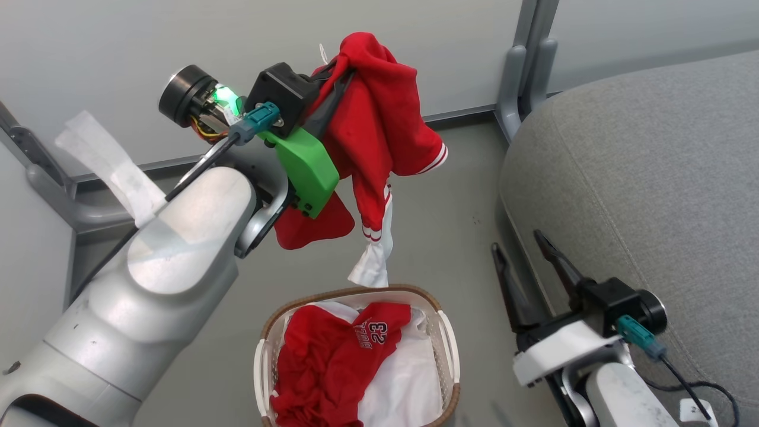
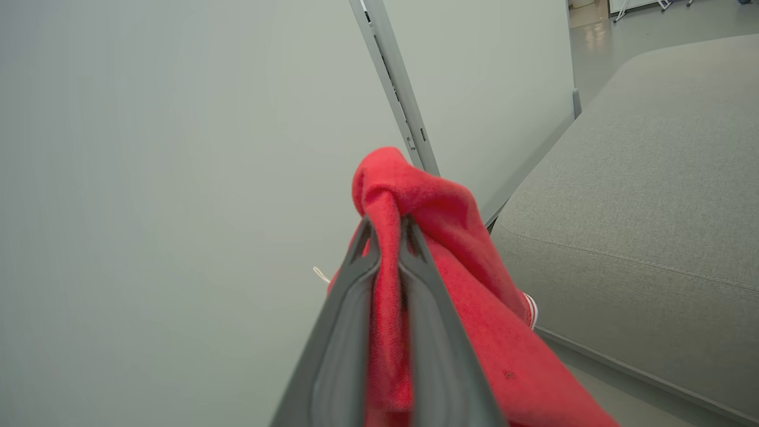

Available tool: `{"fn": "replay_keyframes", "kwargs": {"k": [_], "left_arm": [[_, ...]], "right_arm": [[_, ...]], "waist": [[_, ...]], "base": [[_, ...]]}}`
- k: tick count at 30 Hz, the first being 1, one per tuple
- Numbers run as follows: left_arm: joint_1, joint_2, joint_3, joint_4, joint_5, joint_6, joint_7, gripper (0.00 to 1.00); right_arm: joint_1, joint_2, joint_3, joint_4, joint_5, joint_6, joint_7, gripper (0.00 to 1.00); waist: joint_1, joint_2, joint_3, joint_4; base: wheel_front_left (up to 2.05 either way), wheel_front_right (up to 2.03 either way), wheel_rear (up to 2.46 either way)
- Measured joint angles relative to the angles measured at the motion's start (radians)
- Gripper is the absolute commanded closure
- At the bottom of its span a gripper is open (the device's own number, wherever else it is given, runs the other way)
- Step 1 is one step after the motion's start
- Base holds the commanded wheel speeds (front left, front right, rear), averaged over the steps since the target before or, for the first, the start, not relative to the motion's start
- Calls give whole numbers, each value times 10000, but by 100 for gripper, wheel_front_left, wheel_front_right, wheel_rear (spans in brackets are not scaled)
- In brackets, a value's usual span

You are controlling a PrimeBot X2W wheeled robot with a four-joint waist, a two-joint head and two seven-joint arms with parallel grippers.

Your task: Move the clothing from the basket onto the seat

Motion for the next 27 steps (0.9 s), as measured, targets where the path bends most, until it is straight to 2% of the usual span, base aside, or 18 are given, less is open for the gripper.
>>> {"fn": "replay_keyframes", "kwargs": {"k": [9, 12, 20, 27], "left_arm": [[-168, -585, -109, 194, -50, 213, 88, 100], [-235, -817, -174, 284, -109, 221, 98, 100], [-267, -1360, -451, 313, -205, 238, 209, 100], [-265, -1638, -625, -146, -282, 410, 405, 100]], "right_arm": [[-1636, 4, 2347, -138, 1127, 0, 0, 0], [-2044, 13, 2823, -2, 1340, 2, -2, 0], [-2838, 4, 3126, 1732, 1229, 2, -13, 0], [-3574, 2, 2878, 2543, 1179, 2, -13, 0]], "waist": [[0, 0, -137, 16], [0, 0, -194, 72], [0, 0, -318, 397], [0, 0, -338, 721]], "base": [[0, 0, 0], [0, 0, 0], [0, 0, 0], [0, 0, 0]]}}
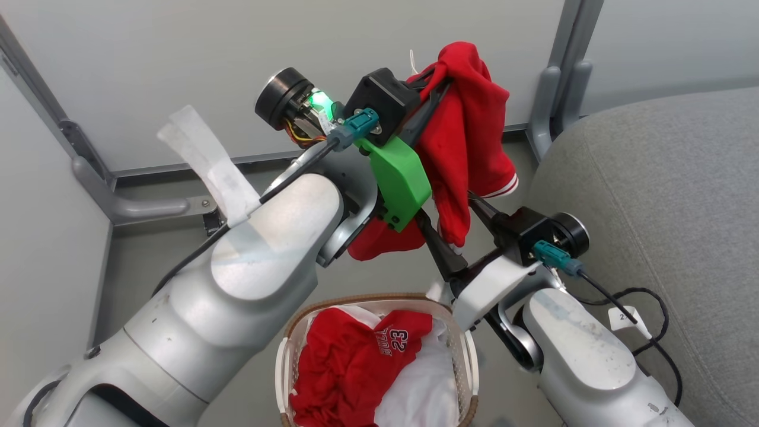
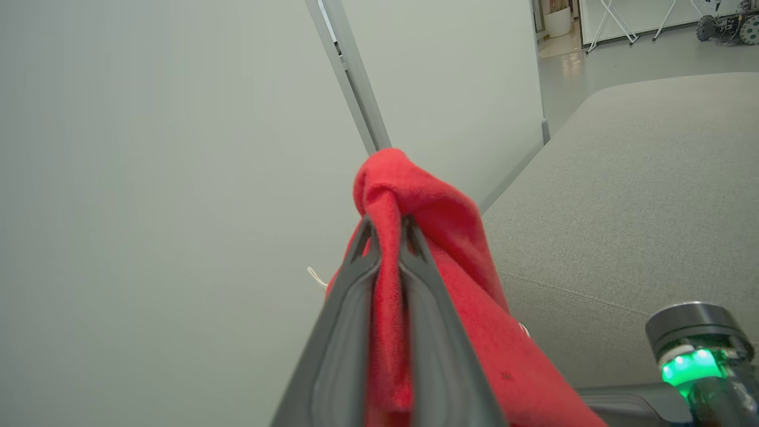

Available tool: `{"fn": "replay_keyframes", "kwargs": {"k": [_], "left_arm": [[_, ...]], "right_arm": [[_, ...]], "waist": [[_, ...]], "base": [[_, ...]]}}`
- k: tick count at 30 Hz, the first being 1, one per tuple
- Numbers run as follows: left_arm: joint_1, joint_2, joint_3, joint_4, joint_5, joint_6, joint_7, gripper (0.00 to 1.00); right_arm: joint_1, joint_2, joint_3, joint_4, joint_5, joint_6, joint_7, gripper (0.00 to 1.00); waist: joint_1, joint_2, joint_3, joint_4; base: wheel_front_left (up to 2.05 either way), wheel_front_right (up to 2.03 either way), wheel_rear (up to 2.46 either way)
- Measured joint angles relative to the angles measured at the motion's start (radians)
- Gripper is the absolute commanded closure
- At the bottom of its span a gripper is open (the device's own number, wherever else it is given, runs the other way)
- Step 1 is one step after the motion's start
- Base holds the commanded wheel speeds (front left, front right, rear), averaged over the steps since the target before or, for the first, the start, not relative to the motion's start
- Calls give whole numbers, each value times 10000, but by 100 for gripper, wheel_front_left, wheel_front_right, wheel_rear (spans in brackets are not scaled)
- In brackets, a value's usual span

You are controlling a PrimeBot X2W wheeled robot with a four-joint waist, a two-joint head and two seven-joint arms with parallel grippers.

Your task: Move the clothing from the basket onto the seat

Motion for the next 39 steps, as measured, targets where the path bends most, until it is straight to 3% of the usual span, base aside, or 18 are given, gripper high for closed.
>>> {"fn": "replay_keyframes", "kwargs": {"k": [1, 2, 3, 4, 5, 10, 13, 14, 26, 39], "left_arm": [[1, 0, -8, -52, 0, 17, 4, 100], [8, 4, -17, -107, -12, 21, 21, 100], [26, 27, -15, -167, -58, 23, 29, 100], [65, 73, -10, -217, -86, 29, 29, 100], [115, 104, 8, -255, -119, 65, 29, 100], [533, 564, 244, -307, -320, 251, 27, 100], [857, 803, 380, -309, -477, 332, -167, 41], [1010, 851, 449, -297, -564, 351, -274, 3], [2357, 1007, 859, 23, -1298, 476, -1396, 0], [3927, 1325, 635, -276, -1476, 453, -2134, 0]], "right_arm": [[-77, 0, 10, 92, 0, 0, 0, 0], [-145, 2, 8, 190, 17, 0, 0, 25], [-195, 4, 10, 307, 36, -2, 0, 62], [-246, 2, 15, 391, 69, 0, 0, 85], [-289, 0, 15, 410, 109, 0, 0, 100], [-427, 2, -113, 351, 100, 0, 0, 100], [-482, 4, -226, 228, 77, 0, 0, 100], [-483, 4, -267, 190, 10, 0, 0, 100], [-766, 0, -1183, 79, -410, 0, 0, 100], [-938, 0, -2234, 305, -1432, -2, 0, 100]], "waist": [[0, 0, 5, 28], [0, 0, 11, 60], [0, 0, 20, 87], [0, 0, 31, 104], [0, 0, 43, 109], [0, 0, 145, 43], [0, 0, 218, -25], [0, 0, 245, -47], [0, 0, 479, -104], [0, 0, 534, -106]], "base": [[0, 0, 0], [0, 0, 0], [0, 0, 0], [0, 0, 0], [0, 0, 0], [0, 0, 0], [0, 0, 0], [0, 0, 0], [0, 0, 0], [0, 0, 0]]}}
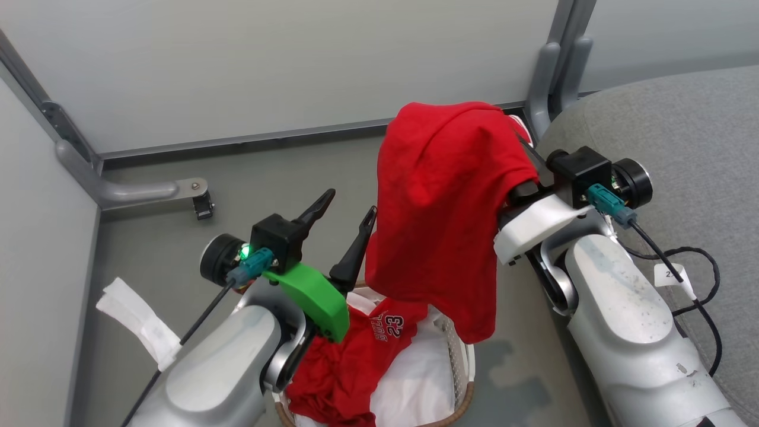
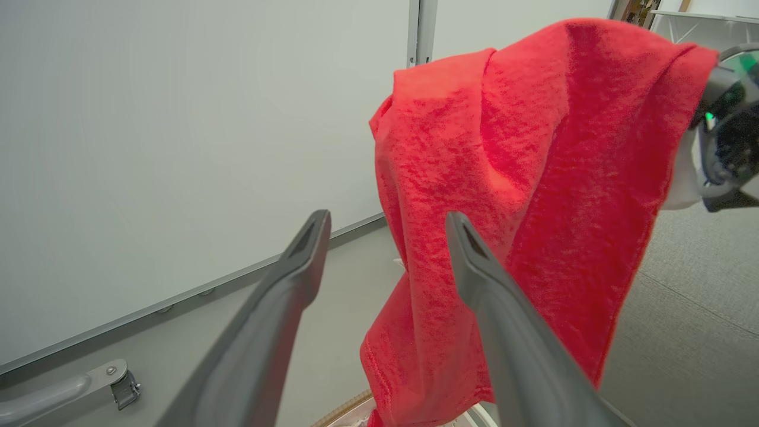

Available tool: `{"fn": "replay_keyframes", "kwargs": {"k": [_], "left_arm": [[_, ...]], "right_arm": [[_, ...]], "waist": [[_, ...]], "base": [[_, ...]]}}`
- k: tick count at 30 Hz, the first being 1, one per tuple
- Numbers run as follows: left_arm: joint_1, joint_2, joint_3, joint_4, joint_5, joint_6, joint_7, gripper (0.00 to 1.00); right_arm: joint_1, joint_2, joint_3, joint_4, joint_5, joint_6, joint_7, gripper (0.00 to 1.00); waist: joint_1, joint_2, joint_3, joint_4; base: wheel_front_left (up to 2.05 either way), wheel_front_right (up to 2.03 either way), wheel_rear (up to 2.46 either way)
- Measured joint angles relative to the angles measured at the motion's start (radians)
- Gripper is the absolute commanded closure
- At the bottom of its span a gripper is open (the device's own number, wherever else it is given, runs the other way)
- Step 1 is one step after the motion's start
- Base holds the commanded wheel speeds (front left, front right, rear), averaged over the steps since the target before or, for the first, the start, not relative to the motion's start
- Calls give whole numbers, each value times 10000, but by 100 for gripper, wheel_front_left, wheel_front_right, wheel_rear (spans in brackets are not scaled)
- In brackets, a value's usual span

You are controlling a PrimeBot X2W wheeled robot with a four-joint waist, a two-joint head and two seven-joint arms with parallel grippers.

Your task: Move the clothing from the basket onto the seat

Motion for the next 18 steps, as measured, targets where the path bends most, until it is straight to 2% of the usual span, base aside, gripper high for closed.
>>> {"fn": "replay_keyframes", "kwargs": {"k": [12, 18], "left_arm": [[1272, 272, -94, -765, 98, 293, -437, 0], [1374, 314, -130, -1124, 370, 508, -500, 0]], "right_arm": [[51, 4, -886, 44, -905, 2, 0, 100], [285, 4, -1118, -138, -1204, 4, 0, 100]], "waist": [[0, 0, 20, -418], [0, 0, 73, -961]], "base": [[0, 0, 0], [0, 0, 0]]}}
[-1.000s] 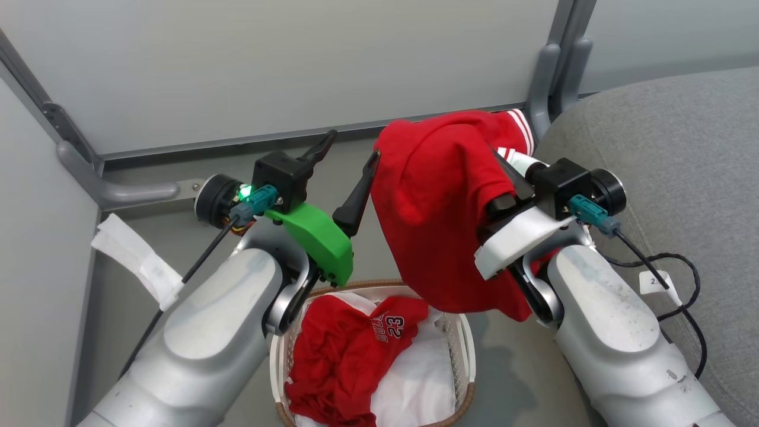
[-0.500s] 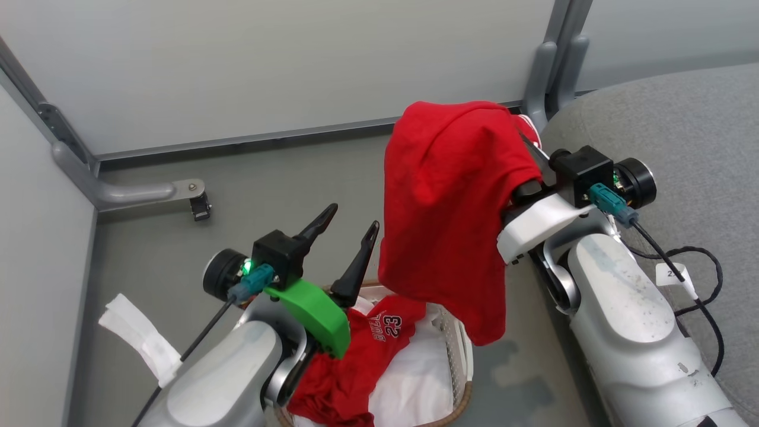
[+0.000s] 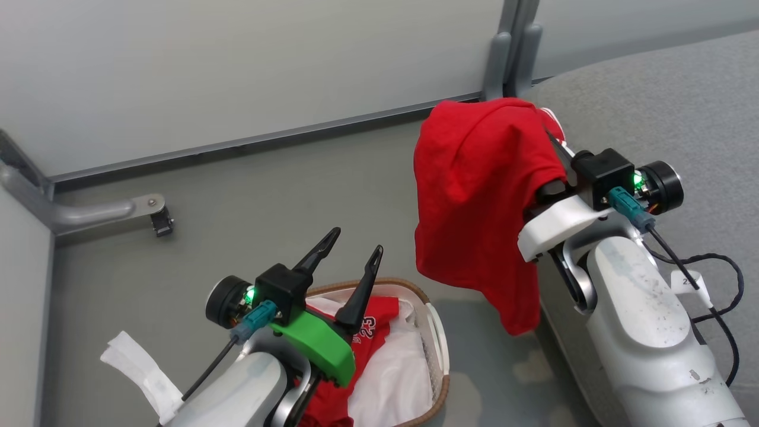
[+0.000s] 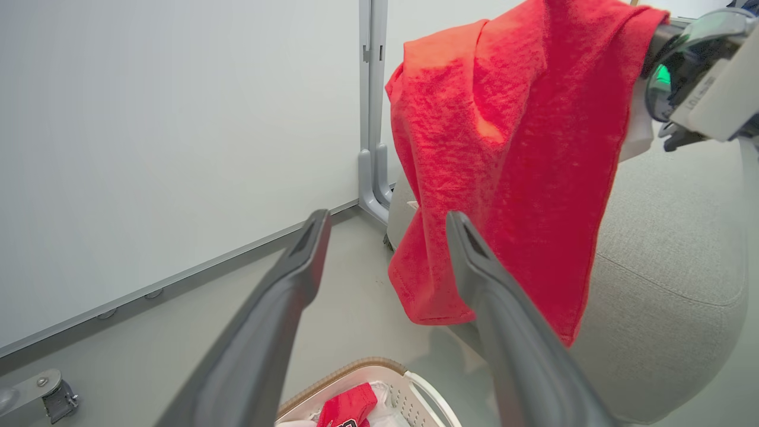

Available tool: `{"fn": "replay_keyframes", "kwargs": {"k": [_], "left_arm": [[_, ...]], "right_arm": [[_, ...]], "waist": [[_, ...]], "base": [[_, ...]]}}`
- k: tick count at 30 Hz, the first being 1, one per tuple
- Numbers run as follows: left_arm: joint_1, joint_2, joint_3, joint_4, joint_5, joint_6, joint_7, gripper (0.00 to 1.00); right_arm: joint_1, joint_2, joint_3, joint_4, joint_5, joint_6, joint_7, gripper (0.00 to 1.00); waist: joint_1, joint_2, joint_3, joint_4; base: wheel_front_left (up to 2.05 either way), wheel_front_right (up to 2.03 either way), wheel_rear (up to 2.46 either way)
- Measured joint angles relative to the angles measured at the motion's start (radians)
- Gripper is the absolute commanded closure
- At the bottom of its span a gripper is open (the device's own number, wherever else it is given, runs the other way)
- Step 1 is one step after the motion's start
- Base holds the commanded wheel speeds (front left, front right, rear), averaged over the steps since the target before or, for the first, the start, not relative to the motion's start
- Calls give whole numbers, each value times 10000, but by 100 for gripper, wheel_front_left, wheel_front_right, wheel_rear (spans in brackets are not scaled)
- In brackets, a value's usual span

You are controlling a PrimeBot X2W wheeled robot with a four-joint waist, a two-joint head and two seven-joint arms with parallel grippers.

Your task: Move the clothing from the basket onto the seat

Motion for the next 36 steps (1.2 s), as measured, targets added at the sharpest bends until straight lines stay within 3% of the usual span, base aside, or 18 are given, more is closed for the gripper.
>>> {"fn": "replay_keyframes", "kwargs": {"k": [10, 21, 31, 36], "left_arm": [[1, 84, -52, -291, 314, 245, -27, 0], [-151, 109, -198, -282, 345, 236, 111, 0], [-308, 142, -288, -397, 385, 186, 163, 0], [-533, 272, -309, -648, 479, 194, 249, 0]], "right_arm": [[243, -6, -303, -493, -17, 2, 2, 100], [683, -15, -794, -777, -174, 2, 2, 100], [733, -10, -1014, -589, -174, 2, 2, 100], [-235, -25, -1200, -228, 6, 2, 92, 100]], "waist": [[0, 0, 320, -1369], [0, 0, 892, -2682], [0, 0, 1340, -2822], [0, 0, 1664, -2641]], "base": [[0, 0, 0], [0, 0, 0], [0, 0, 0], [0, 0, 0]]}}
